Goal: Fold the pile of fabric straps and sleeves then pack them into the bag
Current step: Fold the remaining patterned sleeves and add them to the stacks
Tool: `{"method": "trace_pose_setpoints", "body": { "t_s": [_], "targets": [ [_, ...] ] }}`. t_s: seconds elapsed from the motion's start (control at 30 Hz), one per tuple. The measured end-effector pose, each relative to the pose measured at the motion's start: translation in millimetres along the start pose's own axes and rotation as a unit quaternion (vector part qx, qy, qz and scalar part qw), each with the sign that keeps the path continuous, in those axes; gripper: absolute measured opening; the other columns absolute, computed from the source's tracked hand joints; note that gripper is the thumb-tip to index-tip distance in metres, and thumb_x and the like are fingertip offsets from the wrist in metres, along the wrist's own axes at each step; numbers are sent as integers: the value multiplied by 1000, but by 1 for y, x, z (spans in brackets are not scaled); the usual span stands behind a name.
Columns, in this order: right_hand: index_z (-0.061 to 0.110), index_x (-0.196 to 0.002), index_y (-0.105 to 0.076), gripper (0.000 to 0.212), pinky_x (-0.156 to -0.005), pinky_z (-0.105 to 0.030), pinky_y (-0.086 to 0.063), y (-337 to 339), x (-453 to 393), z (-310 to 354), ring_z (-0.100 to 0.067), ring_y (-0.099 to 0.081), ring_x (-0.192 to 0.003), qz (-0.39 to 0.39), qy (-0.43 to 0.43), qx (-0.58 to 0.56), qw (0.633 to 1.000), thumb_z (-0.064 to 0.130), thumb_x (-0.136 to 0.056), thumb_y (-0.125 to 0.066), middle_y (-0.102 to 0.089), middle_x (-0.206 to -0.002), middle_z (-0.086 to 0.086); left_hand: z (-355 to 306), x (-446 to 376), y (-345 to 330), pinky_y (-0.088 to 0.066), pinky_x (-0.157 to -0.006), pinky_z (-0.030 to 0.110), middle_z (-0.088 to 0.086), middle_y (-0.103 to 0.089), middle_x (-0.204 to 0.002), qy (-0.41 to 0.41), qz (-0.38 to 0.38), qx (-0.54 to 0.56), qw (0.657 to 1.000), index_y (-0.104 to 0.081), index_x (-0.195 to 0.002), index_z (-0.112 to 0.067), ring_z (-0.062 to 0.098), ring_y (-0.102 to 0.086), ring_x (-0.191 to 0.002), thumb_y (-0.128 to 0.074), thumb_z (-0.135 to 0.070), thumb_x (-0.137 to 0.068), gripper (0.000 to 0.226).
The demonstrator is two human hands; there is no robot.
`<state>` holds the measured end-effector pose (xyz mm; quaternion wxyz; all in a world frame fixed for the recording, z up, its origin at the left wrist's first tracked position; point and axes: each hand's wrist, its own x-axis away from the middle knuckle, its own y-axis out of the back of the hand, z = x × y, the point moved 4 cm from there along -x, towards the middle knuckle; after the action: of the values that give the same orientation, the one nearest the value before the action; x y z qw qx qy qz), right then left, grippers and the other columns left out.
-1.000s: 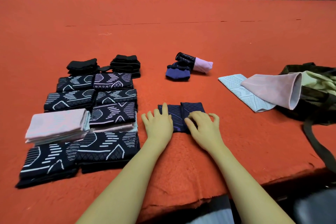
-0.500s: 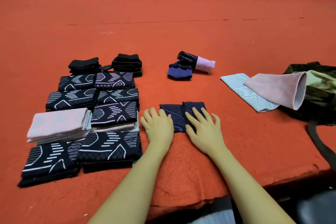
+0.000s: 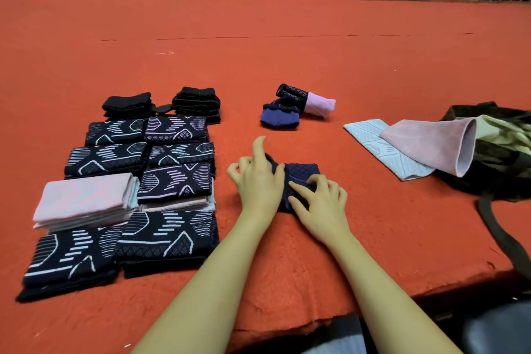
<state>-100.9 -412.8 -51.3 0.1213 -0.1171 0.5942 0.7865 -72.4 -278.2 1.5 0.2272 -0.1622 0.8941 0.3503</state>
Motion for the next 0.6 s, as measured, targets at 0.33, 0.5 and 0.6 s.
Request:
{"method": "trace_pose_setpoints", "body": {
  "t_s": [0.33, 0.5, 0.6],
  "targets": [
    [15, -91, -70, 45, -98, -34, -16, 18, 10, -19, -23, -46, -113, -144, -180, -132, 964, 49, -88, -41, -57, -115, -3, -4, 21, -41, -34, -104, 20, 9, -36, -146, -57, 256, 143, 954, -49, -129, -4, 27, -47, -124, -48, 7, -88, 42],
    [14, -81, -66, 19, -96, -33, -17, 16, 10, -20, -23, -43, -113, -155, -170, -135, 964, 33, -83, -65, -55, -113, -1, 7, 23, -47, -7, -115, 36, -4, -4, -161, -82, 339, -114, 930, -20, -152, -23, 16, -6, -146, -36, -31, -101, 54],
    [12, -73, -57, 12, -95, -32, -17, 20, 13, -18, -21, -41, -109, -170, -174, -157, 957, 19, -78, -65, -53, -109, 0, 3, 22, -50, 2, -117, 40, -6, 6, -160, -117, 407, -167, 891, -10, -153, -31, 18, 8, -147, -27, -35, -102, 54]
  ]
}}
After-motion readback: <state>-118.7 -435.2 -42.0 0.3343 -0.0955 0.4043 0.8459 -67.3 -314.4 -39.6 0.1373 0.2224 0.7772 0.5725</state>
